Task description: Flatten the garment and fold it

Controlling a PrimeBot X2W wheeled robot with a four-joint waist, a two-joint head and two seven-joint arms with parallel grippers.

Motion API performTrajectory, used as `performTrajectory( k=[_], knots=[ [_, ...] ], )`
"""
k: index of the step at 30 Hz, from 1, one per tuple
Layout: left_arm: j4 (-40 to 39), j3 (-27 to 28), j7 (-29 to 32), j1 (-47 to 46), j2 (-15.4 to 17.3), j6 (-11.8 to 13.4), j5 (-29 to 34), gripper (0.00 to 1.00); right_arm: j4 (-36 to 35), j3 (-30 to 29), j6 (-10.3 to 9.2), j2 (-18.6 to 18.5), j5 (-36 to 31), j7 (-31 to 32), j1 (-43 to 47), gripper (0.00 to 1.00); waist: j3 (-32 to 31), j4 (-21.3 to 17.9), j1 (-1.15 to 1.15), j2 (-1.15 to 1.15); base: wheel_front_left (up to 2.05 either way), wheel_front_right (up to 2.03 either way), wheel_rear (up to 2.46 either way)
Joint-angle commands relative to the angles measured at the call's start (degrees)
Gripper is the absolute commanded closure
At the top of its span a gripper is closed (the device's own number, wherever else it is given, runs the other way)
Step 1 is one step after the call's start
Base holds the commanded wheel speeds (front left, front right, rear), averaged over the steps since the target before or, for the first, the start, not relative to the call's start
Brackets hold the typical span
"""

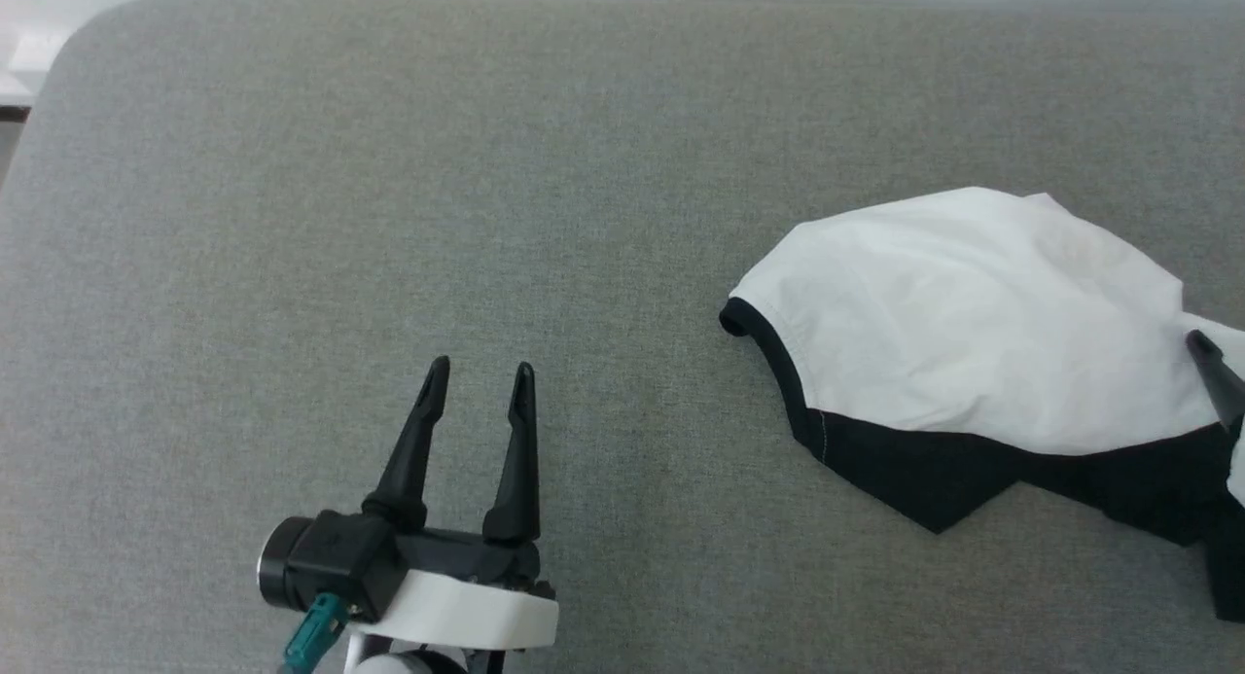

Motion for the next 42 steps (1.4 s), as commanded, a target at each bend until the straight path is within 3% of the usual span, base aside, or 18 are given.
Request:
performTrajectory(
  k=[1, 11, 13, 14, 15, 20, 25, 34, 42],
  knots=[
    [0.09, -0.31, -0.27, -0.97, -0.2, -0.17, 0.53, 0.0, 1.89, 1.09, -0.11, -0.72, 0.21, 0.52, -1.92, 0.0, 1.54, 0.7, -0.01, 0.0, 0.0, 0.0, 0.0],
    [0.75, -2.0, -0.27, -2.99, -0.28, -0.1, 0.78, 0.0, 14.44, 8.07, -0.11, -4.07, 1.55, 5.27, -8.11, 0.0, 4.39, 2.03, -0.01, 0.0, 0.0, 0.0, 0.0],
    [0.9, -2.29, -0.27, -3.33, -0.3, 0.0, 0.76, 0.0, 15.98, 9.47, -0.11, -4.9, 2.5, 6.96, -8.56, 0.59, 4.64, 2.19, -0.01, 0.0, 0.0, 0.0, 0.0],
    [0.99, -2.43, -0.27, -3.48, -0.3, 0.06, 0.72, 0.0, 16.53, 10.01, -0.11, -5.43, 2.65, 7.29, -8.76, 0.76, 4.75, 2.25, -0.01, 0.0, 0.0, 0.0, 0.0],
    [1.12, -2.57, -0.27, -3.62, -0.31, 0.11, 0.66, 0.0, 16.97, 10.43, -0.11, -5.9, 2.75, 7.3, -8.98, 1.0, 4.78, 2.29, -0.01, 0.0, 0.0, 0.0, 0.0],
    [2.06, -3.08, -0.27, -3.84, -0.34, 0.16, -0.15, 0.0, 16.48, 12.78, -0.11, -8.36, 2.51, 3.67, -10.29, 1.0, 3.38, 2.48, -0.01, 0.0, 0.0, 0.0, 0.0],
    [2.07, -2.91, -0.27, -3.71, -0.36, 0.32, -0.91, 0.0, 11.06, 16.59, -0.11, -11.68, 1.44, -1.27, -15.39, 1.0, 1.76, 3.22, -0.01, 0.0, 0.0, 0.0, 0.0],
    [0.35, -3.31, -0.27, -4.27, -0.37, 1.42, -2.12, 0.0, 1.08, 30.39, -0.11, -18.12, -0.48, -1.57, -36.97, 1.0, 6.08, 7.39, -0.01, 0.0, 0.0, 0.0, 0.0],
    [0.09, -6.86, -0.27, -7.28, -0.37, 2.87, -3.83, 0.0, 8.87, 42.56, -0.11, -15.12, -1.37, -3.24, -54.57, 1.0, 11.71, 11.84, -0.01, 0.0, 0.0, 0.0, 0.0]
  ],
)
